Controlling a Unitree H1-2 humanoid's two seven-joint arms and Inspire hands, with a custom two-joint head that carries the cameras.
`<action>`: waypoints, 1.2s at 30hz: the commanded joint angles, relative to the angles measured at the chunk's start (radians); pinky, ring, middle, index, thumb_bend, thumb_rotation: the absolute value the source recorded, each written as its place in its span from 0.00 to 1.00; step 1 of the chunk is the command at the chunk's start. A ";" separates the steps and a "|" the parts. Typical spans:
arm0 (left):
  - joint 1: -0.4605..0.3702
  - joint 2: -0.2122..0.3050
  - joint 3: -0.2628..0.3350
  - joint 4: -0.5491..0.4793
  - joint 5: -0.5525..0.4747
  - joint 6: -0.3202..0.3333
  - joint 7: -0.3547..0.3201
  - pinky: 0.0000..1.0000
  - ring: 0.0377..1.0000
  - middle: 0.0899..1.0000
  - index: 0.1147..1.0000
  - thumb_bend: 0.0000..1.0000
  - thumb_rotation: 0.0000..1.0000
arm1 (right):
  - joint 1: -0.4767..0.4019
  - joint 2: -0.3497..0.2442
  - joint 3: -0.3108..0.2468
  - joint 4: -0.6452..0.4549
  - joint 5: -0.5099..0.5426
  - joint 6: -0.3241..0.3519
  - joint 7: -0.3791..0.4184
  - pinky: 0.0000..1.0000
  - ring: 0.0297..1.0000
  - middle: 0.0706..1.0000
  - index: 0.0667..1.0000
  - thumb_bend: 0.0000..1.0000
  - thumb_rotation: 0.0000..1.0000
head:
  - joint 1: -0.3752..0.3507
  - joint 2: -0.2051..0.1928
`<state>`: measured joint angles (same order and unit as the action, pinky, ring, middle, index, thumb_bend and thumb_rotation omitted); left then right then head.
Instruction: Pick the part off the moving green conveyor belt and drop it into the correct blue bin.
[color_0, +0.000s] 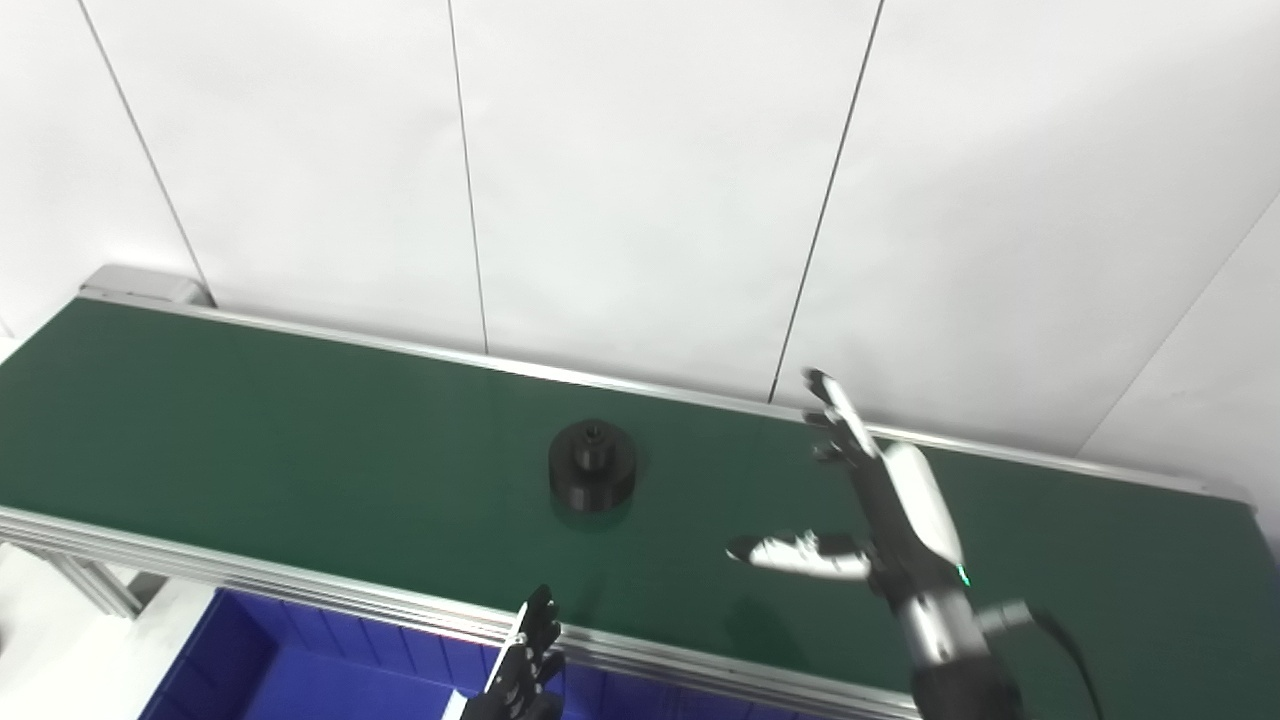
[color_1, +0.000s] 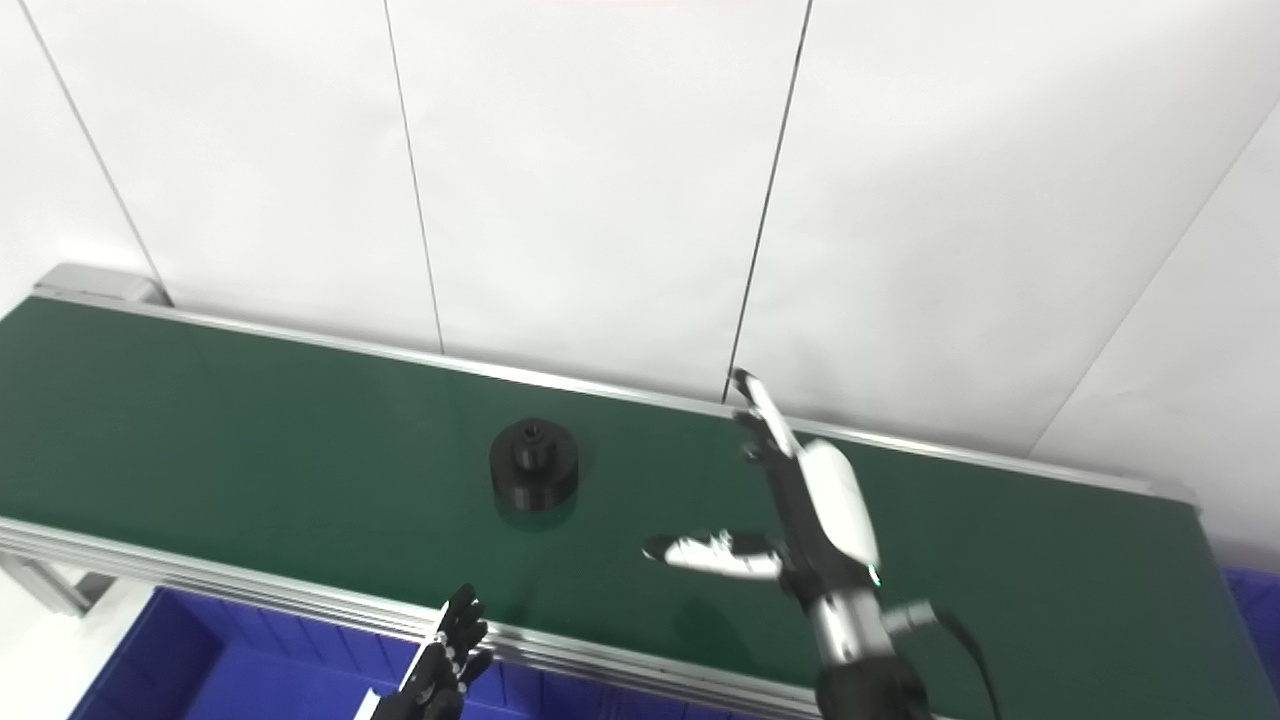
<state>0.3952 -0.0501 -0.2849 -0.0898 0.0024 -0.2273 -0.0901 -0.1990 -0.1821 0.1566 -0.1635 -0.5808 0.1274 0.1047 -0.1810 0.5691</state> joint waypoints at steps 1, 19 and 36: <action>0.000 -0.018 -0.006 -0.034 -0.017 -0.009 -0.006 0.98 1.00 1.00 1.00 0.61 0.84 | -0.058 -0.011 0.014 0.013 -0.018 0.036 0.029 0.71 0.89 0.95 0.93 1.00 0.31 | 0.000 0.001; -0.004 -0.028 -0.019 -0.035 -0.005 -0.026 0.004 0.98 1.00 1.00 1.00 0.57 0.86 | -0.419 -0.108 0.352 0.328 -0.324 0.087 0.242 0.58 0.84 0.92 0.89 1.00 0.32 | -0.011 0.015; 0.021 -0.035 -0.031 -0.070 0.011 -0.013 0.015 0.97 1.00 1.00 1.00 0.62 0.89 | -0.462 -0.086 0.470 0.500 -0.363 0.071 0.272 0.56 0.77 0.88 0.87 1.00 0.30 | -0.003 0.027</action>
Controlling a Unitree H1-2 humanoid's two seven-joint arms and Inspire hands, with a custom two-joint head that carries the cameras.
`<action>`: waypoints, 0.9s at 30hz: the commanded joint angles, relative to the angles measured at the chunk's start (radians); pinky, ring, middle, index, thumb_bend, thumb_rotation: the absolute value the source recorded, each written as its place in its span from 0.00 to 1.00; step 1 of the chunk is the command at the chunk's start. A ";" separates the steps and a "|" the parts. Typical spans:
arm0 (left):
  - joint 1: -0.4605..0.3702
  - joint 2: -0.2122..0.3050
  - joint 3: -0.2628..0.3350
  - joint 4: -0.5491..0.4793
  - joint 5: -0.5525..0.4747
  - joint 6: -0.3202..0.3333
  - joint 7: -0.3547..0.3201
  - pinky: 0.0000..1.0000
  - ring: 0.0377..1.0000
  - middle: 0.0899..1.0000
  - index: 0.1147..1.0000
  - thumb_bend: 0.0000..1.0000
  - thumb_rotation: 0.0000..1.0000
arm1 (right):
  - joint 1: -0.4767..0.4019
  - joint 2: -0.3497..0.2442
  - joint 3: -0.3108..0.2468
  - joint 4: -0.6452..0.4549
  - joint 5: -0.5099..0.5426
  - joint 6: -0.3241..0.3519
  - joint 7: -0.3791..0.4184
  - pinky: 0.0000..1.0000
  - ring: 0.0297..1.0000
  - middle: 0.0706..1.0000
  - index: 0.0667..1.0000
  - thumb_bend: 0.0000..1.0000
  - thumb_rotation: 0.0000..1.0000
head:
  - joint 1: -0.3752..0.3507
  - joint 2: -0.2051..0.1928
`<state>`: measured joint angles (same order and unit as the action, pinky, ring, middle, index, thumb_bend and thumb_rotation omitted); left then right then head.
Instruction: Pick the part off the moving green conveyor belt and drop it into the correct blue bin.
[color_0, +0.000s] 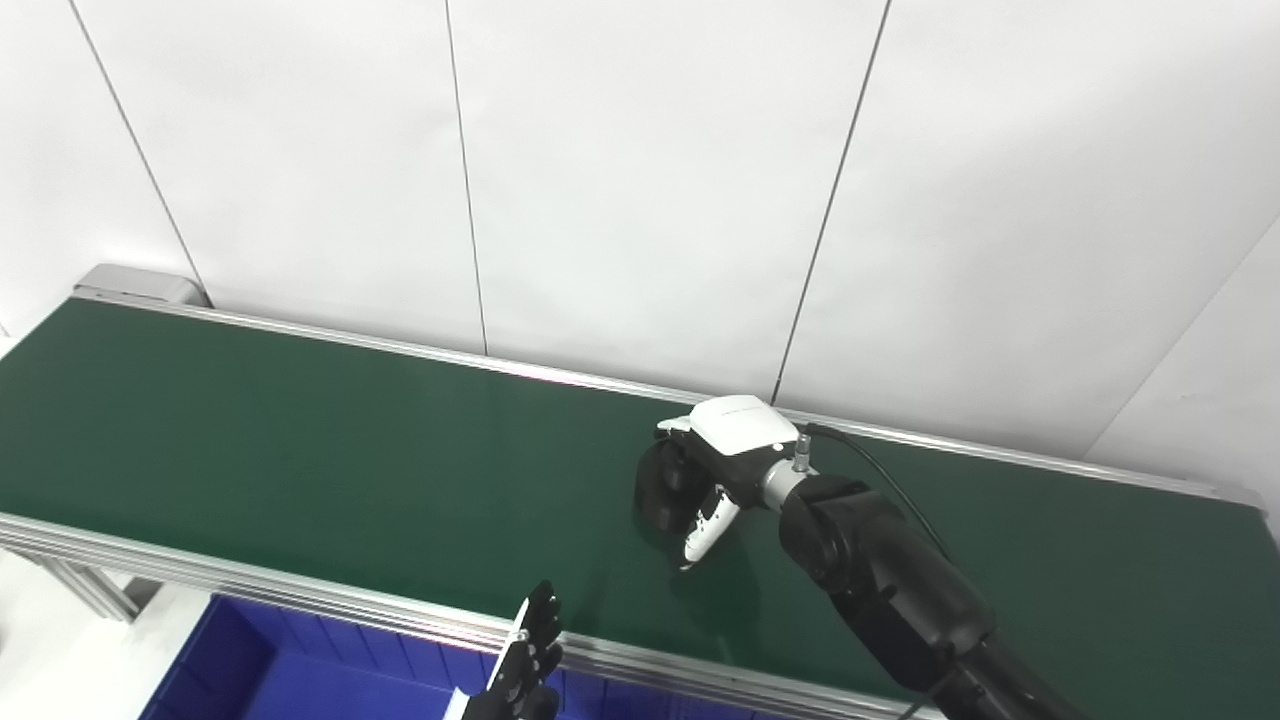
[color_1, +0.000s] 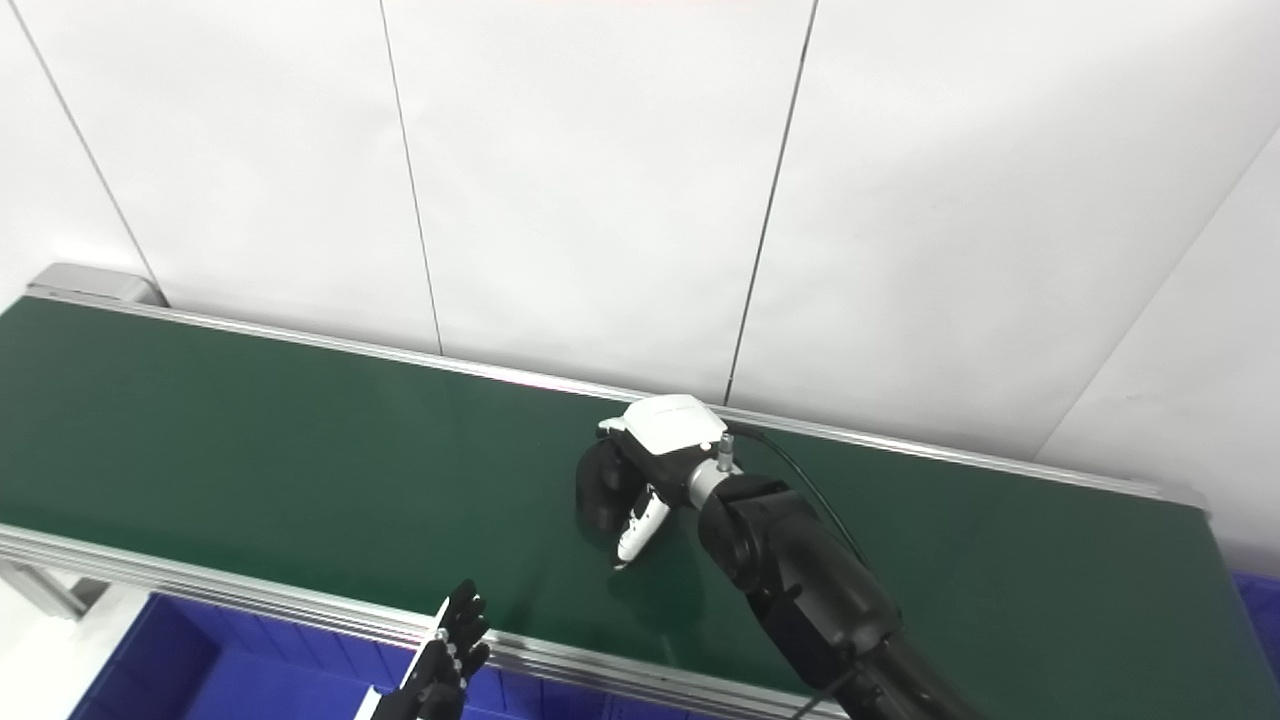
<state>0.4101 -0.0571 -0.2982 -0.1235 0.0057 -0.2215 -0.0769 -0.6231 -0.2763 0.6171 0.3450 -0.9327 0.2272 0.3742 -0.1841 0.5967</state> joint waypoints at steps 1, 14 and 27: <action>0.006 -0.027 -0.018 -0.037 0.008 -0.018 0.002 0.97 1.00 1.00 1.00 0.62 0.89 | -0.033 0.009 0.012 -0.004 -0.011 -0.025 0.004 0.57 0.75 0.85 0.84 1.00 0.30 | 0.000 0.000; 0.013 -0.031 -0.017 -0.044 -0.024 -0.006 -0.005 0.98 1.00 1.00 1.00 0.61 0.87 | 0.040 0.004 -0.004 0.042 0.007 -0.156 -0.246 0.29 0.34 0.44 0.66 0.82 0.26 | 0.003 0.003; 0.009 -0.035 -0.013 -0.045 -0.033 0.007 0.000 0.96 0.99 1.00 1.00 0.59 0.87 | 0.069 -0.015 -0.003 0.005 0.016 -0.186 -0.274 0.27 0.31 0.37 0.50 0.52 0.02 | -0.009 0.009</action>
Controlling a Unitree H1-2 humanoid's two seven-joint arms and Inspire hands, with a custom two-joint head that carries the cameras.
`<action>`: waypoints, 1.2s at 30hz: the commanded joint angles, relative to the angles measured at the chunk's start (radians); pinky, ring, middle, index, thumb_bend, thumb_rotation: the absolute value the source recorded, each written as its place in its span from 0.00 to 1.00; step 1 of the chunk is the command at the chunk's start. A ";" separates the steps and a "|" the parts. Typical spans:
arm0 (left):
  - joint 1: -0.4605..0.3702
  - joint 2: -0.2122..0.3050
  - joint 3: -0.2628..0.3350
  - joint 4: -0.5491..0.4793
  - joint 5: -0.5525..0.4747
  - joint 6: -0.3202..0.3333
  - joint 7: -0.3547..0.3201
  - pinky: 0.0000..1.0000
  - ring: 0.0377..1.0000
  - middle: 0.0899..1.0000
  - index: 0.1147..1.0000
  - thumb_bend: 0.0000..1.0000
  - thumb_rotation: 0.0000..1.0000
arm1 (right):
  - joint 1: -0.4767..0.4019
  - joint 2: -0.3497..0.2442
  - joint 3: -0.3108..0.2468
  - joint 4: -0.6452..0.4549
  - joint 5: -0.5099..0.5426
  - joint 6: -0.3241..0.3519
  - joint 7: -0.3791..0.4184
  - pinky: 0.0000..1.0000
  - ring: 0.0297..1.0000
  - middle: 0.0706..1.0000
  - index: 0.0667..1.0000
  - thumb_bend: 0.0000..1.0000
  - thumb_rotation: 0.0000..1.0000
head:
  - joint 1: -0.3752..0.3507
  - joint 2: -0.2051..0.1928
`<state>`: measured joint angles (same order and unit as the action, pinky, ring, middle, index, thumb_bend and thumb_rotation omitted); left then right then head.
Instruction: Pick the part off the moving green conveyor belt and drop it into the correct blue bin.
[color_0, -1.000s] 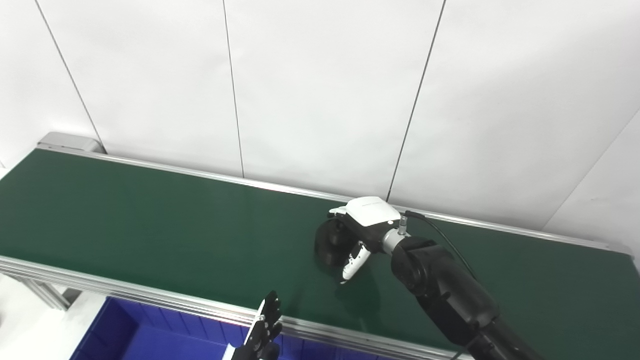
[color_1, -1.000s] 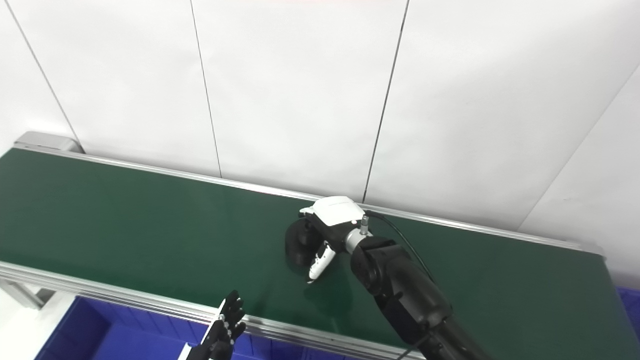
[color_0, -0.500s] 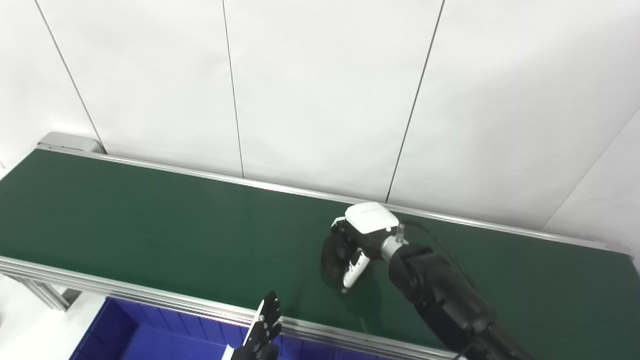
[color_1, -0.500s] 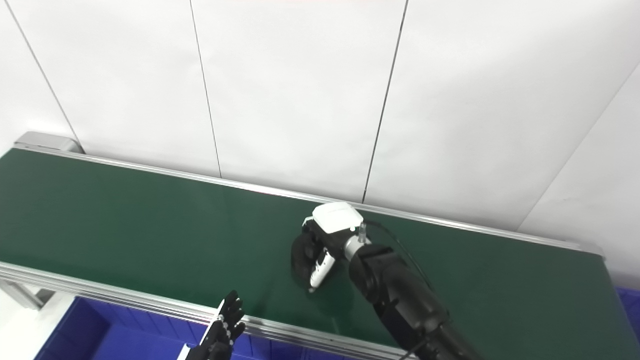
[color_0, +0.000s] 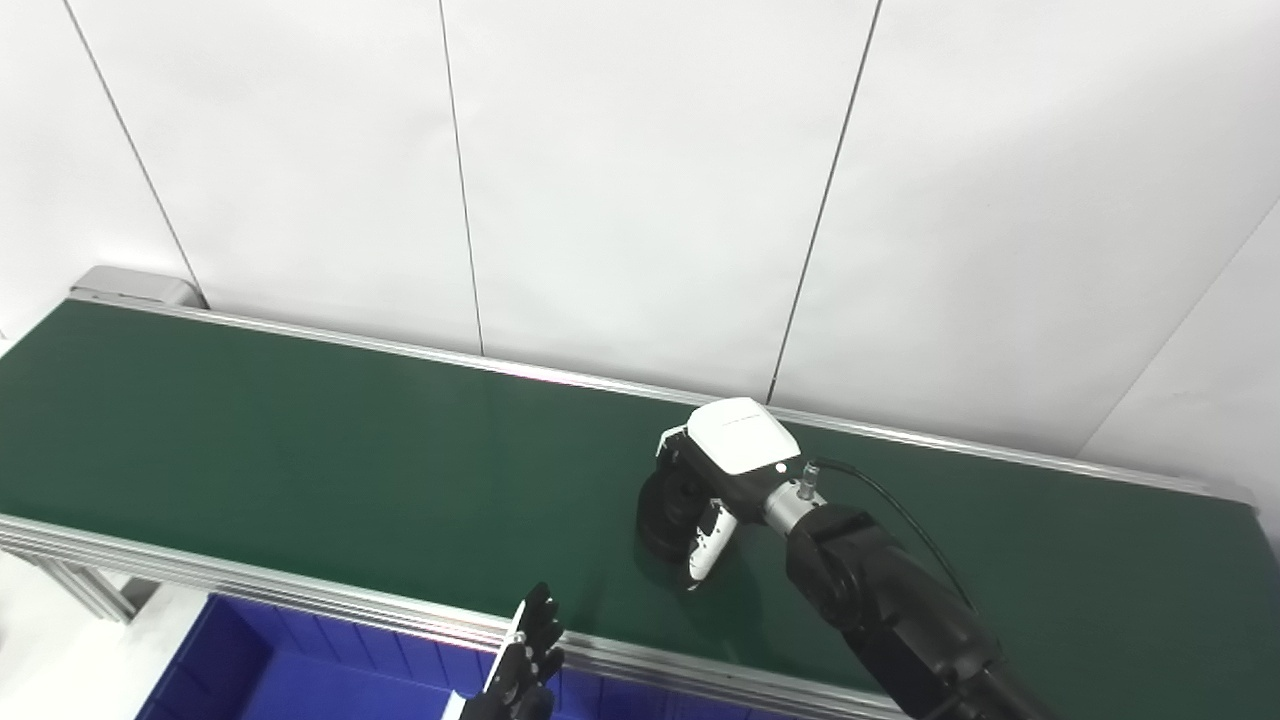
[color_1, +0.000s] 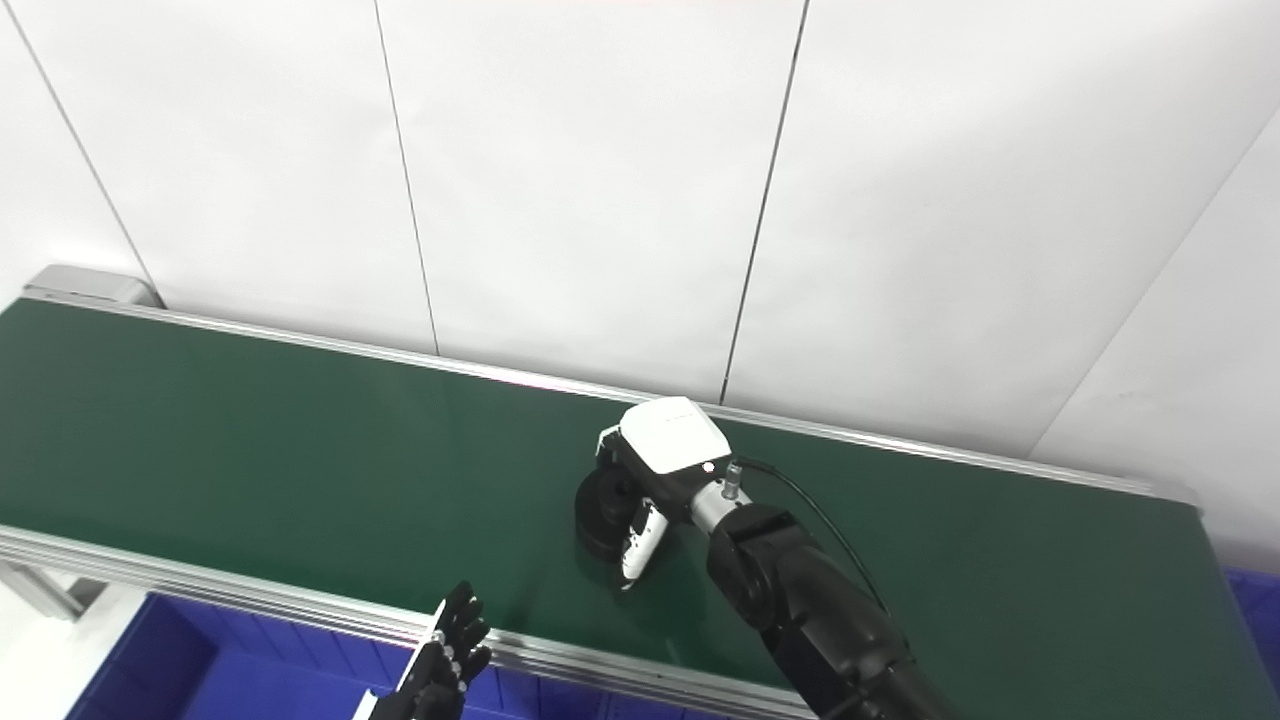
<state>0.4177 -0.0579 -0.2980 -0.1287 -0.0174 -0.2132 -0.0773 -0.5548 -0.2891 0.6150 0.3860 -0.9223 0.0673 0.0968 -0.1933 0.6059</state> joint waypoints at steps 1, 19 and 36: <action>0.001 -0.033 -0.013 -0.043 -0.010 0.002 0.001 0.96 0.99 1.00 1.00 0.59 0.87 | 0.009 -0.010 -0.005 -0.063 0.010 -0.029 0.015 0.28 0.32 0.37 0.50 0.52 0.01 | -0.011 0.008; -0.002 0.023 0.046 -0.185 -0.081 0.167 -0.009 0.98 1.00 1.00 1.00 0.55 0.95 | 0.183 -0.248 -0.065 -0.803 0.089 -0.016 0.524 0.24 0.28 0.40 0.48 0.52 0.00 | -0.223 0.141; -0.051 0.163 0.190 -0.289 -0.225 0.341 -0.064 0.98 0.98 1.00 1.00 0.60 0.88 | 0.593 -0.037 -0.170 -1.124 -0.152 0.098 0.756 0.25 0.30 0.42 0.46 0.52 0.00 | -0.455 0.270</action>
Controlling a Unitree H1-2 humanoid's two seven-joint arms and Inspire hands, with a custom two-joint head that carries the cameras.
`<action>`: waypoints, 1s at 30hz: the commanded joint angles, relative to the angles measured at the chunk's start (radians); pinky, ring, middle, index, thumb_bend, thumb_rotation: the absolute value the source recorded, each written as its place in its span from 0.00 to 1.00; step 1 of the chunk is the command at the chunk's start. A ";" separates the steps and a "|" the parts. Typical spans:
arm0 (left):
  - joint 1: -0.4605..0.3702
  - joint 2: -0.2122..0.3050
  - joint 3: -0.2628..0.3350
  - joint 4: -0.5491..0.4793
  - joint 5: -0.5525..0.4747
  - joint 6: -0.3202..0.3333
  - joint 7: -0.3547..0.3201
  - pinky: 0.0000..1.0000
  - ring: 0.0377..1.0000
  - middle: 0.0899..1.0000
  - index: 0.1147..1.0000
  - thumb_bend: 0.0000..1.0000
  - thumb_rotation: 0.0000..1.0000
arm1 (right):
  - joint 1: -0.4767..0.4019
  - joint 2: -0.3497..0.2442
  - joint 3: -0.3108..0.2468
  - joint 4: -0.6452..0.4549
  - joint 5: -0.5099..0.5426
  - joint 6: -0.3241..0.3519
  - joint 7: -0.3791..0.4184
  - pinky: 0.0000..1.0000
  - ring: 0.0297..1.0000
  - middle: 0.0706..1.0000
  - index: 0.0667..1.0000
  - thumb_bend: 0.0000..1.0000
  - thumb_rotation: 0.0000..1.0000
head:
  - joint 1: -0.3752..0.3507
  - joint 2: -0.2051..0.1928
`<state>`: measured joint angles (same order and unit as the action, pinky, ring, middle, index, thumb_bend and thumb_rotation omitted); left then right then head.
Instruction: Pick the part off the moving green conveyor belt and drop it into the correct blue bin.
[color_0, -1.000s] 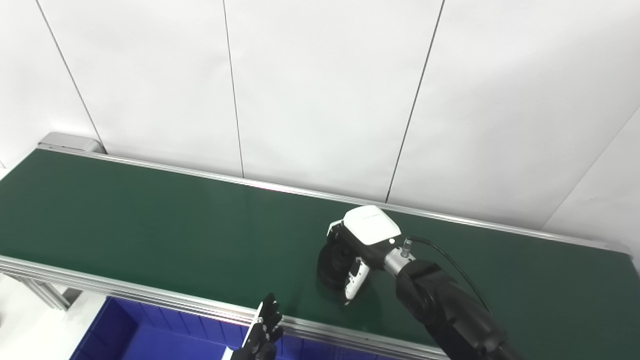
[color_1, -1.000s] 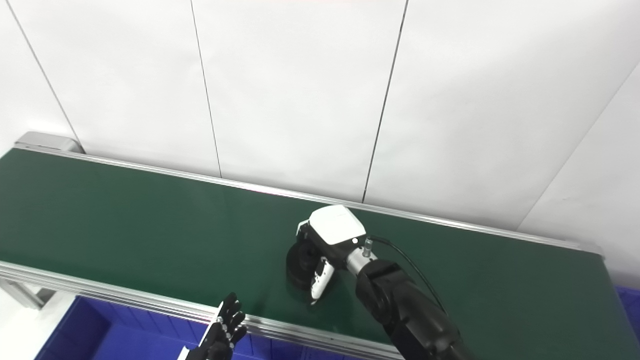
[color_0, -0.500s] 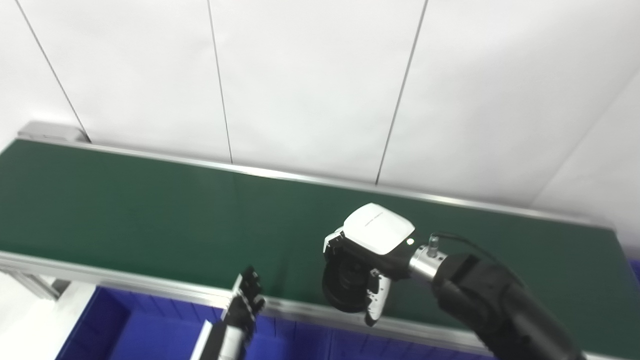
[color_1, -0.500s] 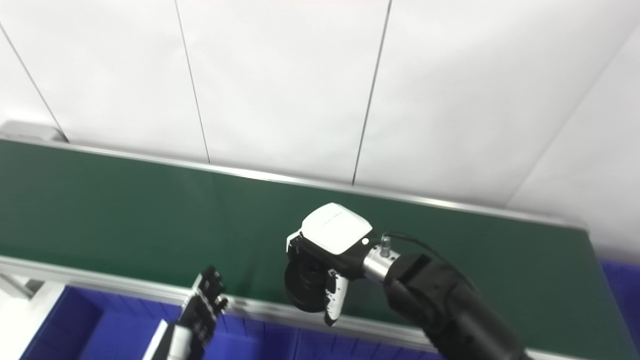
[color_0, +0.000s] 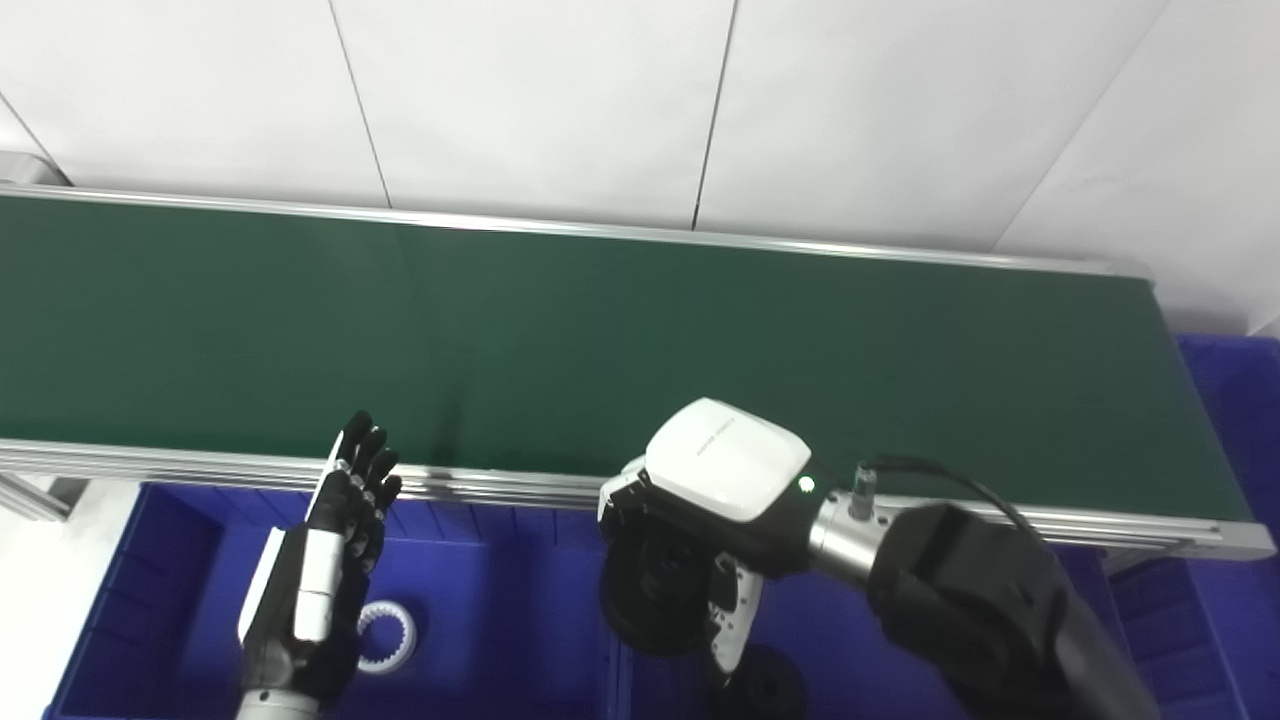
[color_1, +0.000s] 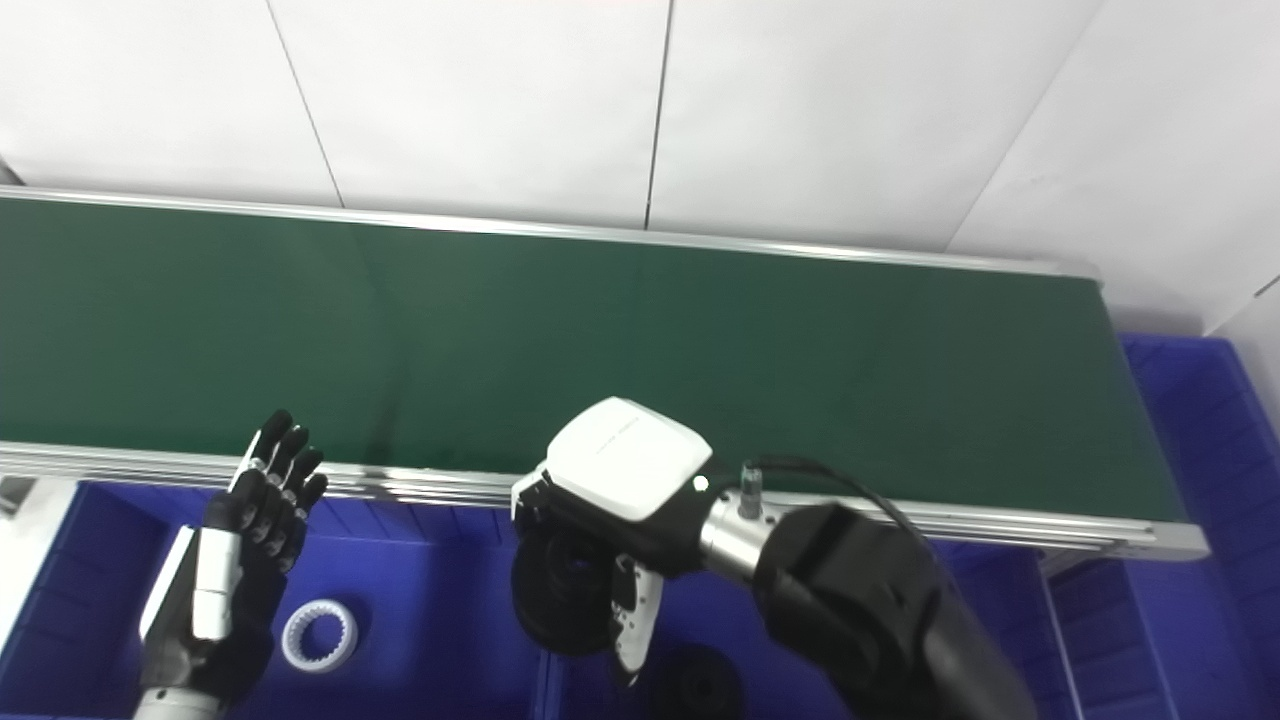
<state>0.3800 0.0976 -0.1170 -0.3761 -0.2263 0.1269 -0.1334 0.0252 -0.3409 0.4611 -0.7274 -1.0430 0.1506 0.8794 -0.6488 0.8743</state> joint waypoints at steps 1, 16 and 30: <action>-0.019 0.014 0.017 -0.047 -0.017 0.014 -0.007 0.98 0.98 1.00 1.00 0.61 0.87 | 0.052 0.032 -0.022 0.009 -0.056 0.004 -0.065 0.25 0.30 0.43 0.46 0.52 0.00 | 0.000 0.012; -0.049 0.065 0.056 -0.065 0.005 0.053 -0.019 0.88 0.92 0.96 1.00 0.76 0.79 | 0.277 0.202 -0.065 0.194 -0.575 -0.004 -0.401 0.33 0.41 0.45 0.48 0.52 0.03 | -0.033 0.061; -0.042 0.031 0.054 -0.098 0.015 0.093 -0.010 0.87 0.92 0.96 1.00 0.71 0.81 | 0.308 0.259 -0.123 0.167 -0.704 -0.062 -0.236 0.98 0.91 0.92 0.84 1.00 0.82 | -0.011 0.065</action>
<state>0.3423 0.1256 -0.0677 -0.4420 -0.2130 0.2207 -0.1464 0.3356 -0.0904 0.3444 -0.5248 -1.7490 0.1202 0.6424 -0.6612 0.9403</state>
